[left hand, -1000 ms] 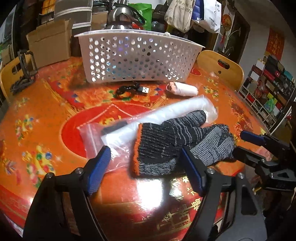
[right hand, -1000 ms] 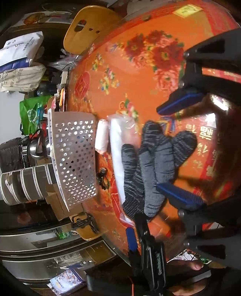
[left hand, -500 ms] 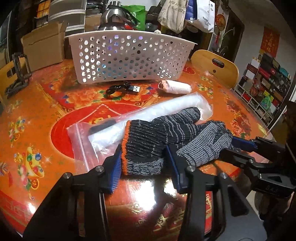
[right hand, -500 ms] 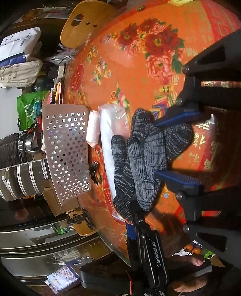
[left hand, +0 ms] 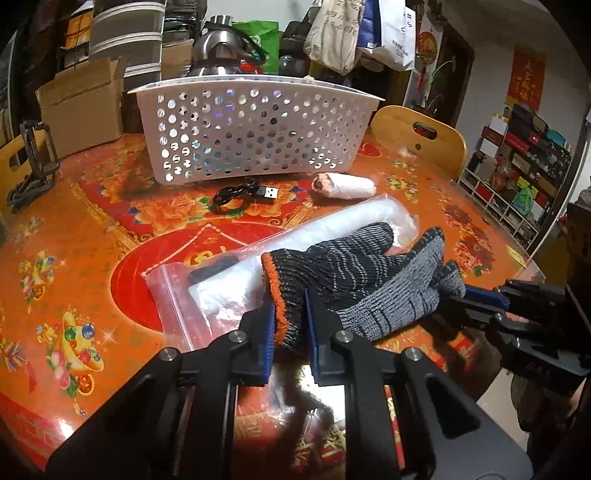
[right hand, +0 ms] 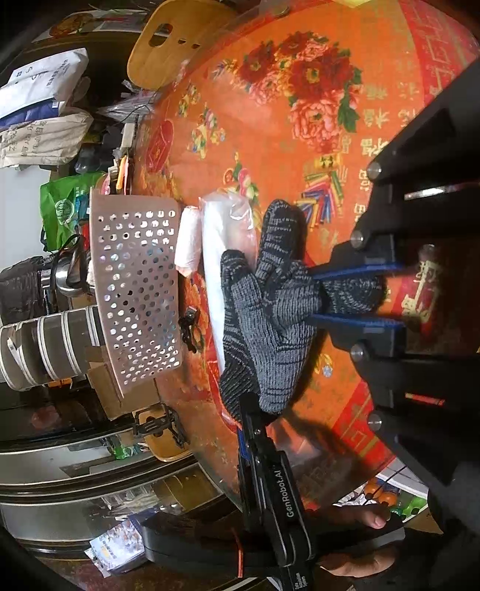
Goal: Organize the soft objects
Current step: 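Grasp the gray knit gloves with orange cuffs with both grippers, then carry the gloves over the basket and open both grippers to drop them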
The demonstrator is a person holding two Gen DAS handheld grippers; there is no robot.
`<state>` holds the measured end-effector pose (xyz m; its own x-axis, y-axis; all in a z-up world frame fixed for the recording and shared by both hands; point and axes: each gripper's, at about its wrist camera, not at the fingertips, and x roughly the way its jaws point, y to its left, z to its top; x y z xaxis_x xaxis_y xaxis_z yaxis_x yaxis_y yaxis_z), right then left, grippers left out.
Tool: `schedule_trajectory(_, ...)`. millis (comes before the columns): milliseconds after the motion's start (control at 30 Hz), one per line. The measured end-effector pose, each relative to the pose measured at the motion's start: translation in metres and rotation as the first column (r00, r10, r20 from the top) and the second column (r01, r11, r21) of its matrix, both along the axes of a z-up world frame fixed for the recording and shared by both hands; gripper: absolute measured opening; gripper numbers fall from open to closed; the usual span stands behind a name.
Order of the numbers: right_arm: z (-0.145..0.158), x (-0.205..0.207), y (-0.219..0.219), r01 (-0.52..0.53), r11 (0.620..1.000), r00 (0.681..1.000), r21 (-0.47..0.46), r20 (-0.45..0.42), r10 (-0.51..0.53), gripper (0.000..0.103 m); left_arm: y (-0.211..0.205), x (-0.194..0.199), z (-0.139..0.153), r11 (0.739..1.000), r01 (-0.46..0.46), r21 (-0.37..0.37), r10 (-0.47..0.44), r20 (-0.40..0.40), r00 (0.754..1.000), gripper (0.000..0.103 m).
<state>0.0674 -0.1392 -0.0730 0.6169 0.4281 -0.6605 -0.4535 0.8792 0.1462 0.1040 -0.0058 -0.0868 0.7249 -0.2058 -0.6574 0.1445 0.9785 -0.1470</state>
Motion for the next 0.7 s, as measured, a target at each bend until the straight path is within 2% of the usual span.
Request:
schedule_trajectory(233,0.019,-0.006,-0.003,-0.016,1.000,0.999,0.024,0.048,0.015,0.015,0.005,-0.013,0.025,1.000,0.001,-0.013,0.000,0.057,0.998,0.012)
schedule_trajectory(500,0.056,-0.011,-0.001,-0.038,0.999,0.991,0.032,0.129,0.034,0.015,0.010,-0.024,0.061,1.000,0.002,-0.031,0.002,0.132,0.991,0.012)
schedule_trajectory(700,0.081,-0.008,0.000,-0.057,0.997,0.984,0.051,0.169,0.047,0.015,0.017,-0.024,0.083,0.998,0.000,-0.059,0.009,0.159,0.987,0.012)
